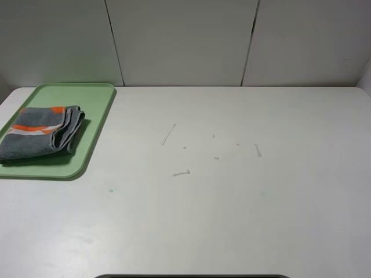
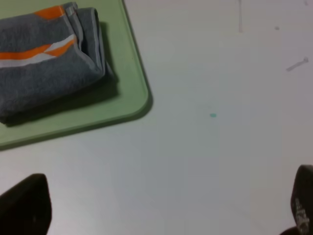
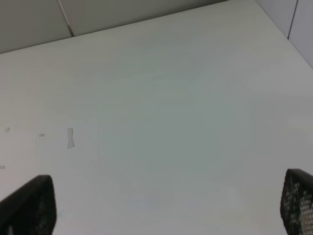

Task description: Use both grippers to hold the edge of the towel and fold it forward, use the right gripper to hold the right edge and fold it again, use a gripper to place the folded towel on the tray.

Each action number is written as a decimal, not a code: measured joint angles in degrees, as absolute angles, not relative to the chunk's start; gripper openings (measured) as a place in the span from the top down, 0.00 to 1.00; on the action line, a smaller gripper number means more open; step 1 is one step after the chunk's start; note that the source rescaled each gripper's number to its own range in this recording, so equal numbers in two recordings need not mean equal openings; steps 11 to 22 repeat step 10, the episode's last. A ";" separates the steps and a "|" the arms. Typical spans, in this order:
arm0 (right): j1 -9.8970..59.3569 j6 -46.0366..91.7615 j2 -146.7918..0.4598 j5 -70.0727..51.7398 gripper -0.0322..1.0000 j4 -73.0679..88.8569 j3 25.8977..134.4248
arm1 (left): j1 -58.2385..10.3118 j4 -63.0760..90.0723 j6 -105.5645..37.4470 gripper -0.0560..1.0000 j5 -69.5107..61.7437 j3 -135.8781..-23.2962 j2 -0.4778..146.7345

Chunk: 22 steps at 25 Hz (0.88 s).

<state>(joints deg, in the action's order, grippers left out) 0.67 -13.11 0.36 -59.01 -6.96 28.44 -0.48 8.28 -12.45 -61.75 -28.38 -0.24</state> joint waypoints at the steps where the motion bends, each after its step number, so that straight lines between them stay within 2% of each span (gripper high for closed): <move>1: 0.67 -13.11 0.36 -59.01 0.00 -6.96 28.44 | -0.48 8.28 -12.45 0.01 -61.75 -28.38 -0.24; 22: 0.67 -13.11 0.36 -59.01 0.00 -6.96 28.44 | -0.48 8.28 -12.27 0.01 -61.75 -28.38 -0.24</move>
